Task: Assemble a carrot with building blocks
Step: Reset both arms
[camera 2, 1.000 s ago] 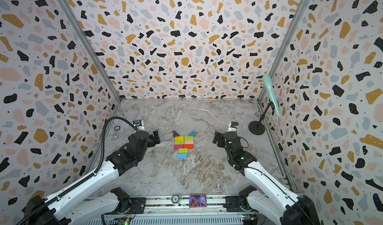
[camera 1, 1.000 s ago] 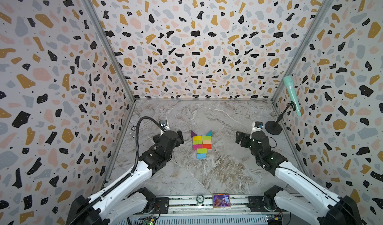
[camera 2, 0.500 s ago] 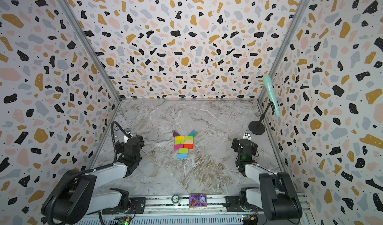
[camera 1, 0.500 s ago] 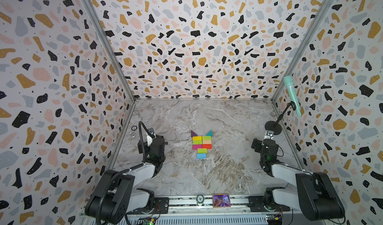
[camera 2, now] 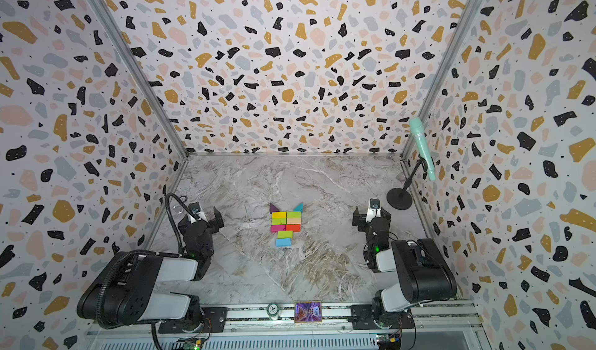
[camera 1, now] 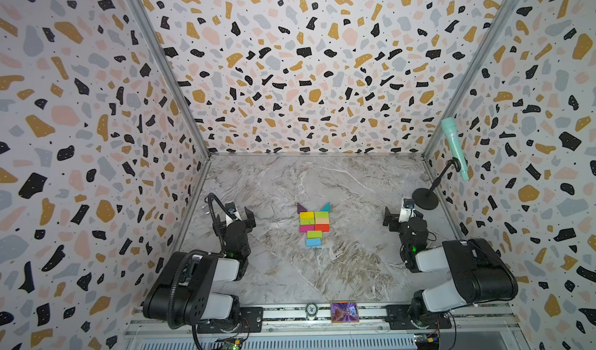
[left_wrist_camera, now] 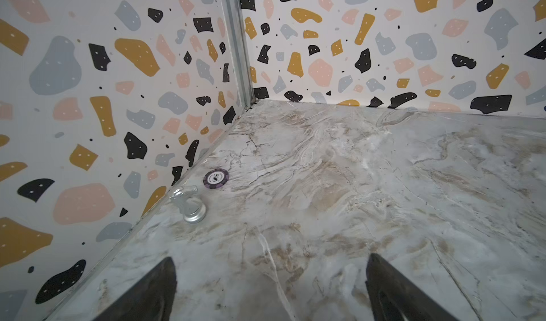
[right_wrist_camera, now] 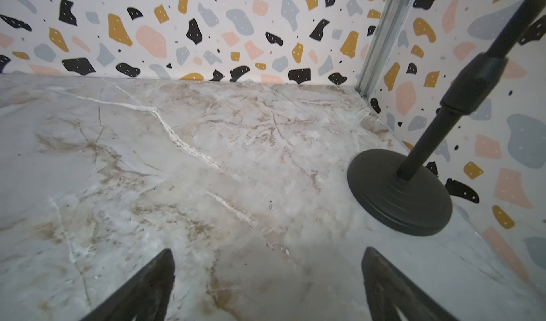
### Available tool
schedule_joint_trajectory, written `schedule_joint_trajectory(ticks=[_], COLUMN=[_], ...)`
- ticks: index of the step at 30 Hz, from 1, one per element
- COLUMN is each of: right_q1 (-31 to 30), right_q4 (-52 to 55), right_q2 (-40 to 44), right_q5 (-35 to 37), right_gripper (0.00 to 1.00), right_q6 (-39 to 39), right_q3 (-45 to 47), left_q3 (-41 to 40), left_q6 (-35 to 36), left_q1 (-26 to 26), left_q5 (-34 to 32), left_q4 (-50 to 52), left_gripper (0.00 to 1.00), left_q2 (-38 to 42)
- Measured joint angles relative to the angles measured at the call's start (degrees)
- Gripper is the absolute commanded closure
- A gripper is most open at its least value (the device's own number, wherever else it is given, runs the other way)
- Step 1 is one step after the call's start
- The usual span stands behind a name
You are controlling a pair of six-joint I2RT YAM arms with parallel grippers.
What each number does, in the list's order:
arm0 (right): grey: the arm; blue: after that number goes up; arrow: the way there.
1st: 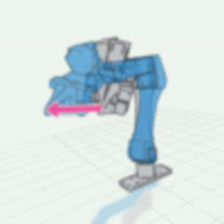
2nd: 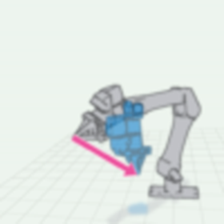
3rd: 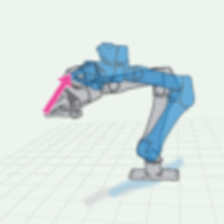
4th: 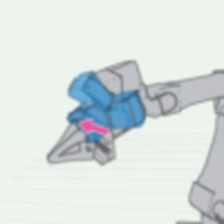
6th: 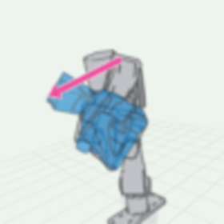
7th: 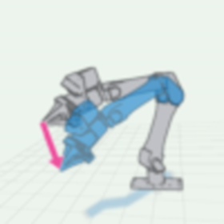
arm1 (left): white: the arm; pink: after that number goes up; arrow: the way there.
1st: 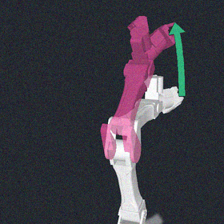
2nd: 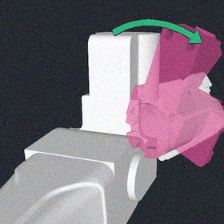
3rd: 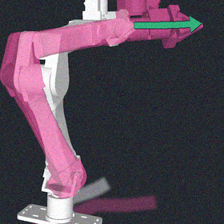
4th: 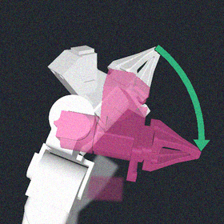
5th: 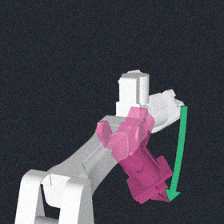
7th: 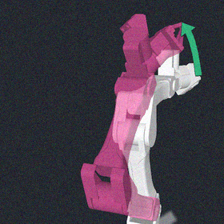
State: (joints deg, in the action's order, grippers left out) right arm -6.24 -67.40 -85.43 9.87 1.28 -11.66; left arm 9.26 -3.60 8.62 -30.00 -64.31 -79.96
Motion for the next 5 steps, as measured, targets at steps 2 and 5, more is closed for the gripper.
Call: schedule_joint_trajectory(ticks=[2, 5], right_q1=[0.07, 0.52], right_q4=[-0.42, -0.59], right_q2=[-0.04, -0.11], right_q5=[-0.09, -0.61], right_gripper=[0.01, 0.01], right_q6=[-0.22, -0.35], right_q3=[-0.09, -0.15], left_q3=[0.00, 0.00], left_q6=[0.00, 0.00], left_q1=[0.00, 0.00], left_q5=[0.28, 0.59], left_q4=[-0.33, -0.46], left_gripper=[0.00, 0.00], left_q2=[0.00, 0.00])
